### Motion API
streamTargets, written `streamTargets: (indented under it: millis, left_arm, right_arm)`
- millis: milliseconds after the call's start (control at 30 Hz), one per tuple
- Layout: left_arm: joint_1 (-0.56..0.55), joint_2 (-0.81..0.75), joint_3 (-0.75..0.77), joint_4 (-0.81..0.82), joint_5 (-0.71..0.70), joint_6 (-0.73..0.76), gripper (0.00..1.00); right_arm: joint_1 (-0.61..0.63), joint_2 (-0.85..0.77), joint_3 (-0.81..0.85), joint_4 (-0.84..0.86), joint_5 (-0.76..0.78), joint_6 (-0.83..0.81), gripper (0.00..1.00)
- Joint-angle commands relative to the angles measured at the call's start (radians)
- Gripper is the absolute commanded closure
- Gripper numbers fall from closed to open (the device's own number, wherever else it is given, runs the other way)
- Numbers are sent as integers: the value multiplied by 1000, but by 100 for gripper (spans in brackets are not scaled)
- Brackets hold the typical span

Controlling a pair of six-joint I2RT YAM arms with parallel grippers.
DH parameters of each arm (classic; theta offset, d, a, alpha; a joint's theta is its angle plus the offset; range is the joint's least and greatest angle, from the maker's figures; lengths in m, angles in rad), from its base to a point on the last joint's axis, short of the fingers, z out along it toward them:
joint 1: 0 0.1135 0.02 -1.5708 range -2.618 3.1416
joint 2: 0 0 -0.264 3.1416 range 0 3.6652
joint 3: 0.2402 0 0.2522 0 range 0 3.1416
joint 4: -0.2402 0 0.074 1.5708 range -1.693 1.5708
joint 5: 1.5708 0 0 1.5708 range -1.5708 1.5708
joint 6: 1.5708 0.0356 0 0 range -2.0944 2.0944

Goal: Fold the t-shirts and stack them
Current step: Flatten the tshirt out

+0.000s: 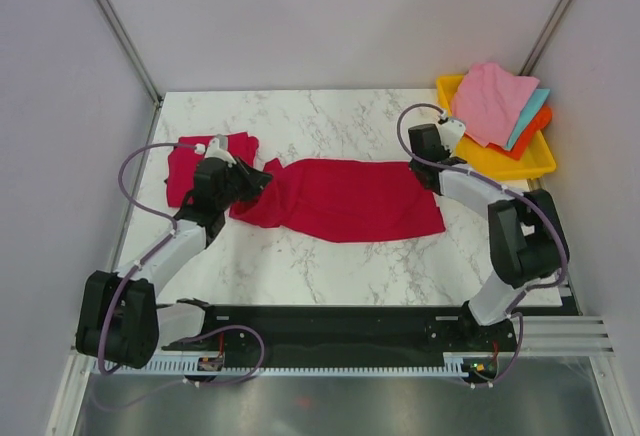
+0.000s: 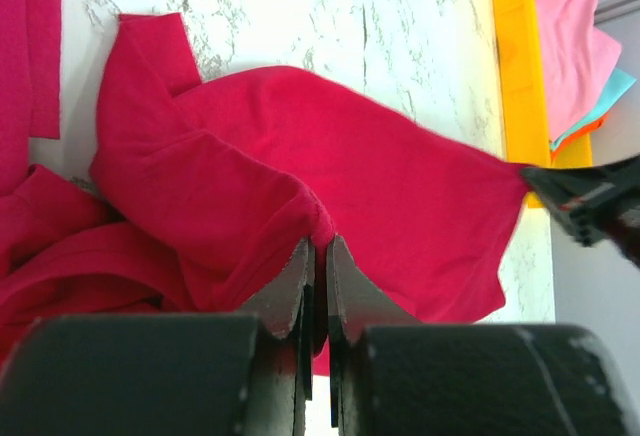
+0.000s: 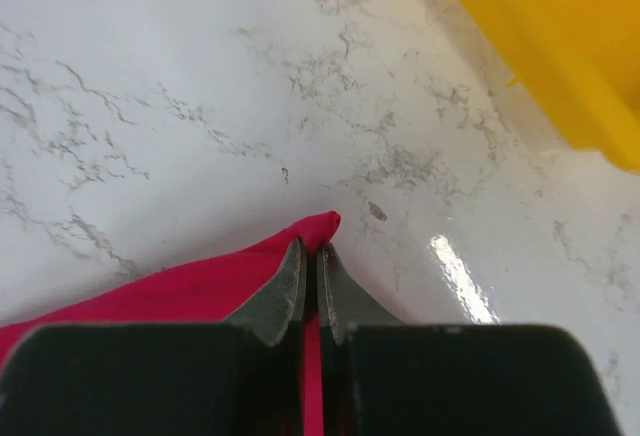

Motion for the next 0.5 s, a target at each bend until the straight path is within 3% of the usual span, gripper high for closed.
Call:
streamTargets:
  millis: [0, 267, 467]
  left_arm:
    - [-9, 32, 26, 48, 11, 54, 98]
    - [-17, 306, 154, 23, 79, 77, 98]
    - [13, 534, 350, -99, 53, 37, 98]
  right_arm:
    - [-1, -166, -32, -27, 88, 27, 100]
    - [-1, -460, -151, -38, 194, 61, 100]
    - [1, -458, -178, -4, 99, 64, 100]
